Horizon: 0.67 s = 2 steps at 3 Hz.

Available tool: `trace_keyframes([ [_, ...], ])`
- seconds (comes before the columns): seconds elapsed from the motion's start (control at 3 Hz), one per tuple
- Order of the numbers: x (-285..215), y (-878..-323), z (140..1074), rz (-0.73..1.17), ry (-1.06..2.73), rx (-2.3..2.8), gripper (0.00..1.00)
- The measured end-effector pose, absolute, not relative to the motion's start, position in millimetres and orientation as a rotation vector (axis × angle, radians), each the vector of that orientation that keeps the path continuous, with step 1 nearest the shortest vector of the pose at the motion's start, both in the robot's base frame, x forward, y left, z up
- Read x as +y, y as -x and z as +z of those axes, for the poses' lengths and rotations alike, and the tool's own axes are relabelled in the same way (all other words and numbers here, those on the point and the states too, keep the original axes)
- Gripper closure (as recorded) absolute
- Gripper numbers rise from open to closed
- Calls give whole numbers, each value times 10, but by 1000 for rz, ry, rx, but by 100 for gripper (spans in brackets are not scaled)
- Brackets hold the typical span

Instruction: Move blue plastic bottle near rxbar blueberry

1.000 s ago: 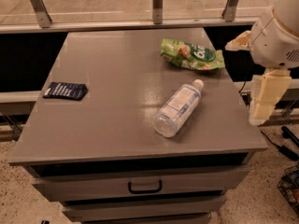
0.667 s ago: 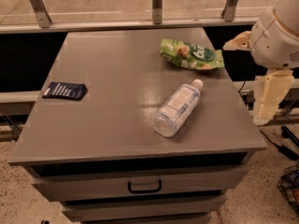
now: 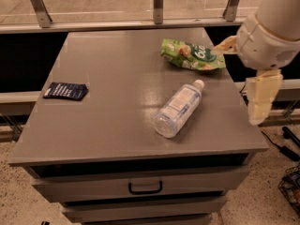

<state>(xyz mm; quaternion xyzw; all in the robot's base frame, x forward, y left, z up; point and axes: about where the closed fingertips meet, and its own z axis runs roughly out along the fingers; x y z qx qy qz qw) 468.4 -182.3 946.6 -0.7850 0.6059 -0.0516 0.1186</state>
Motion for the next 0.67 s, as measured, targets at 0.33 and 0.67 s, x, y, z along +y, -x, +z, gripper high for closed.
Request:
trace_keyframes([
  [0.33, -1668, -4844, 9208, -113, 2517, 1618, 0],
  [0.67, -1513, -4964, 8948, -108, 2713, 1442, 0],
])
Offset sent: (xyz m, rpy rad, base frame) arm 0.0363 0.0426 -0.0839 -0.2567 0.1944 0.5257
